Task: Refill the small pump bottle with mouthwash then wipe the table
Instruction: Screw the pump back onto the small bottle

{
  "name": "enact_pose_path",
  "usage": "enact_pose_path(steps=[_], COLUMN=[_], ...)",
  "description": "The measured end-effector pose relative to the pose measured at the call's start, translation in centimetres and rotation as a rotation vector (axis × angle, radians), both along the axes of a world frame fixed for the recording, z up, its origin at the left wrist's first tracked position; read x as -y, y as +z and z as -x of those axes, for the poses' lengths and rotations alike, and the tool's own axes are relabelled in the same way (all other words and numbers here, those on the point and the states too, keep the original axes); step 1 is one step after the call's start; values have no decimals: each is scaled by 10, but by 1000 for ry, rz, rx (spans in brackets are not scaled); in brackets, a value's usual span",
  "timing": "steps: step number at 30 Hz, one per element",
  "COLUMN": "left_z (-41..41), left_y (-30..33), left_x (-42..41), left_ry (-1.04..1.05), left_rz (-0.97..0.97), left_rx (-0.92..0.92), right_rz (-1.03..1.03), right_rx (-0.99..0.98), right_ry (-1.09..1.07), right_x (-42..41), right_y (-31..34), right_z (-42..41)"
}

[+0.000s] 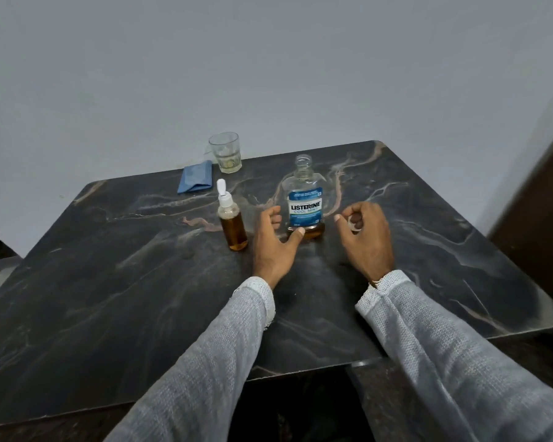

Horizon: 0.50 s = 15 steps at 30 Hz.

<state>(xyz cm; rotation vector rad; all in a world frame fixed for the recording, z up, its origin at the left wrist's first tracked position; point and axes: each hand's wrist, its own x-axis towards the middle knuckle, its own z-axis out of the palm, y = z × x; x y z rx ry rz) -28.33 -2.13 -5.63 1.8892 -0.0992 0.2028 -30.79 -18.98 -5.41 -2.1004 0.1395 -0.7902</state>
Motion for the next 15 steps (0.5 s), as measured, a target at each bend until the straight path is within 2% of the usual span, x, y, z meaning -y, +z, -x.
enact_pose_path(steps=[5,10,15], left_z=[-8,-13,-13], left_y=[-3,-14,-18], left_x=[13,16,16], left_ry=[-44,-22,0], left_rz=[-8,-75,-92], left_rx=[-18,-43,-27], right_rz=[137,209,234], right_rx=[-152,-298,-252], right_ry=[-90,-78,-26], right_x=[24,28,31], right_y=[-2,-11,-17], right_z=[-10,-17,-20])
